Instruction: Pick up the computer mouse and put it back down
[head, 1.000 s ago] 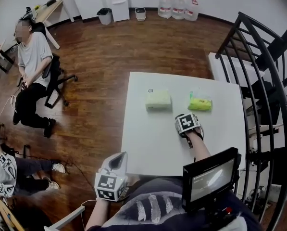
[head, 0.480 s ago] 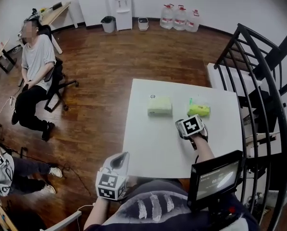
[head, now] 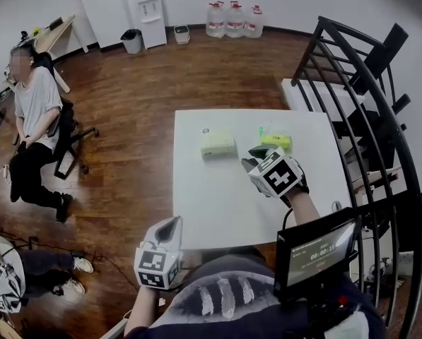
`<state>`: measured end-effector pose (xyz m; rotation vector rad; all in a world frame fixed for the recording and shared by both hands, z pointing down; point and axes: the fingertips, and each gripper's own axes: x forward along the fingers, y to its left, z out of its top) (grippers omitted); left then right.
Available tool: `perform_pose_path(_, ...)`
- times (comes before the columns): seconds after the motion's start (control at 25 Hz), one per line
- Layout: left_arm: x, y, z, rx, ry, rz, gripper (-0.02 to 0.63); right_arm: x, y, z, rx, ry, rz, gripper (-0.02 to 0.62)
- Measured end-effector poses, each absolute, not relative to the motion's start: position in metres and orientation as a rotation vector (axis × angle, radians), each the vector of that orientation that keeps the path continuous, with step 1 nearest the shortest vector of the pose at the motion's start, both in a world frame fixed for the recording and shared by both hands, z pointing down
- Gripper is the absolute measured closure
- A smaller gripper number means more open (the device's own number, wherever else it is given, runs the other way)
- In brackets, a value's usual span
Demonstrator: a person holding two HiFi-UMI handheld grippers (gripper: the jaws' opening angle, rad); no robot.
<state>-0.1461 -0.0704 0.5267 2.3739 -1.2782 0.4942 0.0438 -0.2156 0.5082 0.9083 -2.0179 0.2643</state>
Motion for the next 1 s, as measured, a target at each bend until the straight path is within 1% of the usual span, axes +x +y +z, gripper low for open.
perform_pose_path(0.04,-0.145,-0.067,0.526,2.384,-1.269,0.493,0.591,0.041,-0.207,0.501,0.901,-2.024,0.246,0.508)
perform_pose_path(0.08,-0.145,-0.064,0.525,2.392,-1.260,0.493,0.591,0.038,-0.199,0.495,0.891,-2.030,0.233,0.562)
perform_pose_path(0.12,-0.145,-0.060,0.525,2.400,-1.250,0.494,0.591,0.035,-0.189,0.489,0.878,-2.036,0.227,0.591)
perform_pose_path(0.36,-0.134,-0.046,0.527,2.454,-1.154,0.513,0.591,0.030,-0.143,0.466,0.845,-2.052,0.192,0.592)
perform_pose_path(0.6,-0.106,-0.033,0.516,2.522,-1.074,0.506,0.591,0.054,-0.106,0.459,0.885,-2.021,0.156,0.592)
perform_pose_path(1.0,-0.048,-0.015,0.499,2.529,-1.087,0.531,0.591,0.097,-0.084,0.445,0.858,-2.069,0.124,0.592)
